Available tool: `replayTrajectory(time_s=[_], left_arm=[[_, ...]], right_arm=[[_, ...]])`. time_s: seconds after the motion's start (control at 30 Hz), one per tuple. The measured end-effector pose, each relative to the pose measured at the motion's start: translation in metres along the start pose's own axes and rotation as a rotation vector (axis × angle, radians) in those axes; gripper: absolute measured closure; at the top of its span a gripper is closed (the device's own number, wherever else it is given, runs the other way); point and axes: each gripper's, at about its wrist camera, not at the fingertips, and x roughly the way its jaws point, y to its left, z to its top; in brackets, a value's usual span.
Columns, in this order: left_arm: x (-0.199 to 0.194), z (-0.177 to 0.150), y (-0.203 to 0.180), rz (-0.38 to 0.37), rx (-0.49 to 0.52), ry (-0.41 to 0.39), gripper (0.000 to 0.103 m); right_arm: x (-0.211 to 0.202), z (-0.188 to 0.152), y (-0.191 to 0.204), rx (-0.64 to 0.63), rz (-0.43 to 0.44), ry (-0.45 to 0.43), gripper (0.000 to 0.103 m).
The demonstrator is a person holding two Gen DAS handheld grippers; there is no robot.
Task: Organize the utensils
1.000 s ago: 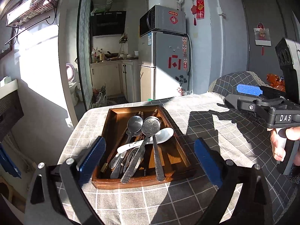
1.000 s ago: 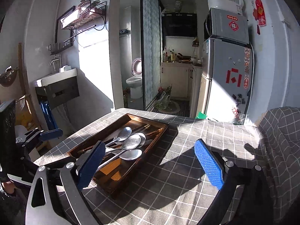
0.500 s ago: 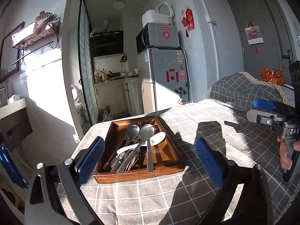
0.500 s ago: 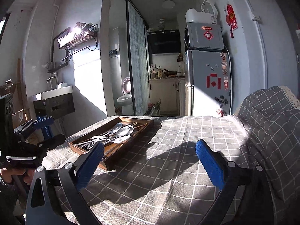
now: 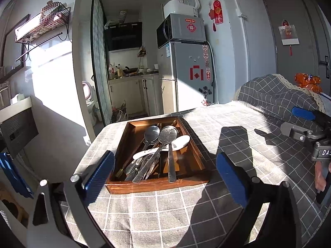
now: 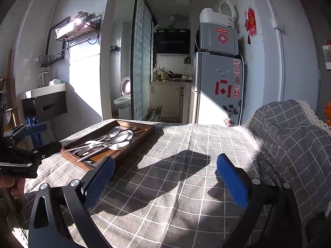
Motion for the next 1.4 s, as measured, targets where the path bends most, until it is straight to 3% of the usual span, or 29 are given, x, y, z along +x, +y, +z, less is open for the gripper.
replayTrajectory(time_s=[1.4], left_arm=[[-0.0036,0.0002,0.0065,0.026,-0.049,-0.009,0.003]], right_arm=[[0.0033,-0.0010,0.0003,-0.008,0.012,0.007,0.003]])
